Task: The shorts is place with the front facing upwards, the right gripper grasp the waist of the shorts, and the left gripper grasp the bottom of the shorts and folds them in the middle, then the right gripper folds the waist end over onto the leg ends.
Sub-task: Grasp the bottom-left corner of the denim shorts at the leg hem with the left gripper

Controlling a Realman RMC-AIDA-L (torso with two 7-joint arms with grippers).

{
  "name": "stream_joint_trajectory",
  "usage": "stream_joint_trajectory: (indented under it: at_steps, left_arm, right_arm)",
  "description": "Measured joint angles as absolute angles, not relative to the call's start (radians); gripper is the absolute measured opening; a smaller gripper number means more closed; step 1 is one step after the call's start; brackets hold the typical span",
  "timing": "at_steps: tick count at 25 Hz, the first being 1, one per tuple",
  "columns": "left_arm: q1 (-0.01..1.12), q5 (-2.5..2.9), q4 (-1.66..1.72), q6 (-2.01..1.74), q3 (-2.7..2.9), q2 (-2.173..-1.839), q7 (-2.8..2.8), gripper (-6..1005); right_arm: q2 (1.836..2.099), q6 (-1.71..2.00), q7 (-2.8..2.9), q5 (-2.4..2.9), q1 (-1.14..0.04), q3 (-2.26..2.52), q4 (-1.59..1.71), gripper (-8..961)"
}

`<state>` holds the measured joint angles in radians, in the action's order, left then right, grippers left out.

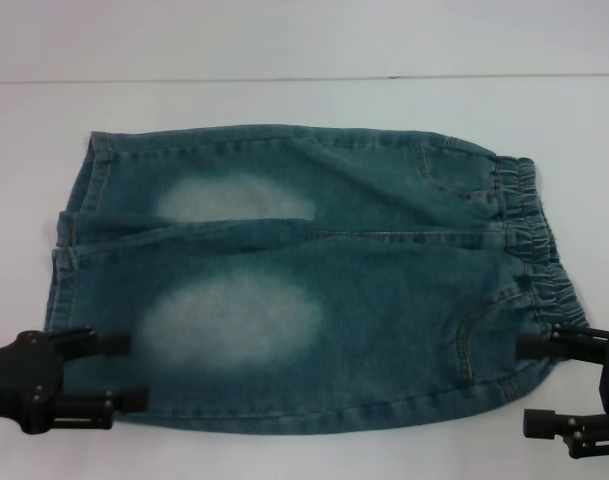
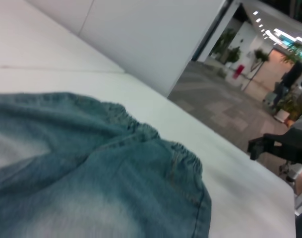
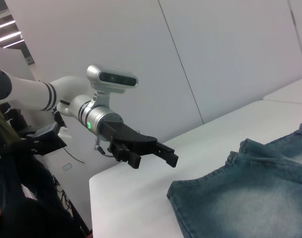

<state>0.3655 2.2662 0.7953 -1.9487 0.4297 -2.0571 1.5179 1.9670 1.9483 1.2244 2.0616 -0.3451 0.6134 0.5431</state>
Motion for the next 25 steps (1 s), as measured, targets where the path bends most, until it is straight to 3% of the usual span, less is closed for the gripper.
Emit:
stream_joint_trajectory:
  at_steps: [10, 25]
  left_arm:
    - [0.357, 2.433, 0.947, -1.960, 0.318, -2.024, 1.782, 882]
    - [0.366, 2.546, 0.944, -1.820, 0.320, -2.032, 1.807, 850]
  right_arm:
    - [1.974, 1.945, 1.234, 2.062, -0.347, 0.617, 0.543, 923]
    - [1.985, 1.915, 1.239, 2.062, -0.350, 0.619, 0.543, 923]
